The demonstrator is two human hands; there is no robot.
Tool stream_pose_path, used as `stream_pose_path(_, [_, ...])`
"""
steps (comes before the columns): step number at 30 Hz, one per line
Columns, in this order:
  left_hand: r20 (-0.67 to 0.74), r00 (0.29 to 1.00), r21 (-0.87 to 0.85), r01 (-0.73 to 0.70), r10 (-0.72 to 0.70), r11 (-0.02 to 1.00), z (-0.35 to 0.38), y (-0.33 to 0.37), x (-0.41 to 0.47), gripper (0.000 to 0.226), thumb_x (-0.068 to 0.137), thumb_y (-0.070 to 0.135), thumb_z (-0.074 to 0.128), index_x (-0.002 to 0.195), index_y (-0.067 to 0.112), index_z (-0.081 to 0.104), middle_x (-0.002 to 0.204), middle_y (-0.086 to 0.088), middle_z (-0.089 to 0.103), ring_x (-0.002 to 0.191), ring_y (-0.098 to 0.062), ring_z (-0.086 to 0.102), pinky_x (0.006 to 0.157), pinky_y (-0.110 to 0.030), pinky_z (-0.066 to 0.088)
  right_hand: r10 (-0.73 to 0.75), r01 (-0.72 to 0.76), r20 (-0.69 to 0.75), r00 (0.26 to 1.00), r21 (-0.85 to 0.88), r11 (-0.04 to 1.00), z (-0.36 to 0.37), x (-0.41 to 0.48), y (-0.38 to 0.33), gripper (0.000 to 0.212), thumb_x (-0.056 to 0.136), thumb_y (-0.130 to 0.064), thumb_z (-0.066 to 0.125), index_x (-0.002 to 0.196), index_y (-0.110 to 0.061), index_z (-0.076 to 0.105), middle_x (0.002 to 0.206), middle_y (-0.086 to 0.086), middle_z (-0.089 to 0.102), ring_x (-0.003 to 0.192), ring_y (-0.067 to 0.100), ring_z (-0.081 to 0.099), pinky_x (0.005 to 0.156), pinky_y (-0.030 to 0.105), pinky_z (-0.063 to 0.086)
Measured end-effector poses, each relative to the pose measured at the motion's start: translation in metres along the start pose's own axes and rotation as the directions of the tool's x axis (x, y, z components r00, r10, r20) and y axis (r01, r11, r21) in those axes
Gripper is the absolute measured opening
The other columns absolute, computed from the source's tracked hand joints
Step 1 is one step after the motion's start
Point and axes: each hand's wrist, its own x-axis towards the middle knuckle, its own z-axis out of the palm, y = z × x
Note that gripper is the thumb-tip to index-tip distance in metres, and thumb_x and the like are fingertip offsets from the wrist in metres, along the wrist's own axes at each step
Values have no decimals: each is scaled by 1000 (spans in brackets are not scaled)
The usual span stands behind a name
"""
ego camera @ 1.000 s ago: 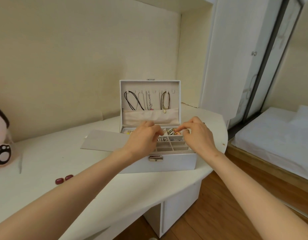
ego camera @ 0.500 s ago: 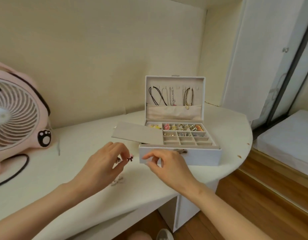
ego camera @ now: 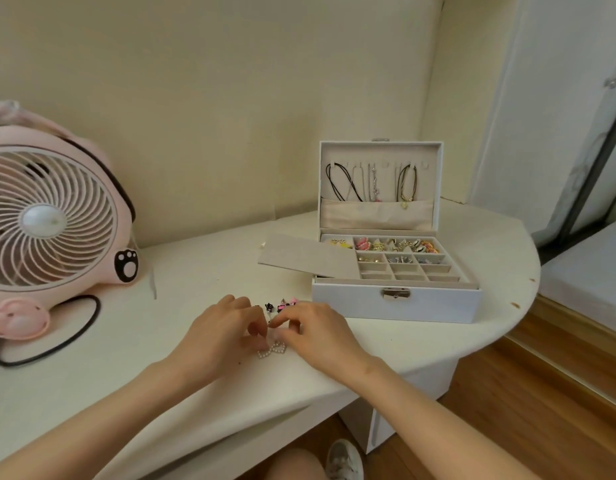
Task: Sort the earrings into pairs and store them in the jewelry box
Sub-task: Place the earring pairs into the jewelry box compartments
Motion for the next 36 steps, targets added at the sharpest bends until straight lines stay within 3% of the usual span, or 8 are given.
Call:
stream_pose_path(6, [5, 1000, -43, 20, -20, 999, 1, -1, -2, 15, 83, 32, 63, 80, 30, 48, 78, 18, 45, 87, -9, 42, 63, -17, 33, 20, -18, -50, 999, 57, 998, 7, 3, 5, 6, 81, -27, 67, 85, -25, 70, 79, -2, 66, 102, 7, 59, 80, 18, 38])
stream_pose_path(9, [-51, 999, -71, 1, -4, 997, 1, 3, -2, 11, 87, 28, 59, 81, 28, 50, 72, 20, 44, 78, -5, 43, 60, -15, 31, 15, -5, -88, 996, 107, 994, 4, 0, 7, 6, 78, -27, 69, 84, -24, 71, 83, -8, 68, 81, 1, 59, 77, 25, 47])
stream_pose_path(12, [-81, 997, -163, -13, 0, 987, -5, 11, 0, 13, 89, 29, 58, 81, 27, 49, 71, 14, 54, 68, -5, 49, 60, -19, 37, 24, 9, -135, 991, 242, 970, -9, -6, 8, 3, 78, -25, 71, 80, -23, 69, 85, -10, 69, 58, -2, 54, 64, 19, 44])
stream_pose_path(17, [-161, 984, -369, -130, 74, 920, -20, 35, 19, 14, 85, 16, 63, 79, 23, 52, 72, 14, 66, 66, 2, 57, 59, -11, 40, 93, 23, -224, 970, 469, 883, -43, -17, 13, 7, 79, -10, 72, 78, -13, 65, 74, 2, 67, 68, 21, 66, 58, 28, 56])
stream_pose_path(20, [-221, 971, -424, -184, 96, 887, -26, 54, 42, 13, 83, 12, 65, 79, 20, 56, 67, 14, 62, 63, 3, 56, 57, -10, 40, 107, 38, -297, 949, 443, 896, -65, -17, 23, 7, 78, -7, 72, 79, -11, 66, 75, 5, 68, 72, 21, 67, 67, 36, 58])
stream_pose_path(24, [-250, 965, -492, -200, 82, 847, -23, 73, 77, 7, 80, 9, 67, 83, 14, 62, 73, 5, 65, 70, -14, 63, 67, -27, 48, 151, 13, -380, 912, 397, 918, -90, -11, 42, 13, 76, -5, 73, 74, -15, 65, 71, -6, 66, 64, 2, 59, 64, 22, 51])
stream_pose_path(27, [-236, 968, -494, -194, 84, 848, -16, 84, 100, 8, 80, 7, 66, 84, 13, 63, 71, 6, 61, 67, -15, 57, 65, -24, 44, 196, -33, -427, 883, 358, 933, -104, -7, 59, 15, 74, -4, 73, 72, -17, 65, 71, -7, 66, 61, -2, 57, 65, 16, 49])
stream_pose_path(36, [-124, 985, -306, -151, 118, 940, -3, 100, 157, 10, 82, 10, 62, 89, 17, 63, 91, -1, 69, 85, -20, 60, 73, -31, 46, 281, -139, -416, 865, 340, 930, -128, 8, 93, 16, 72, -6, 76, 69, -17, 66, 75, -3, 68, 70, 7, 61, 69, 17, 48])
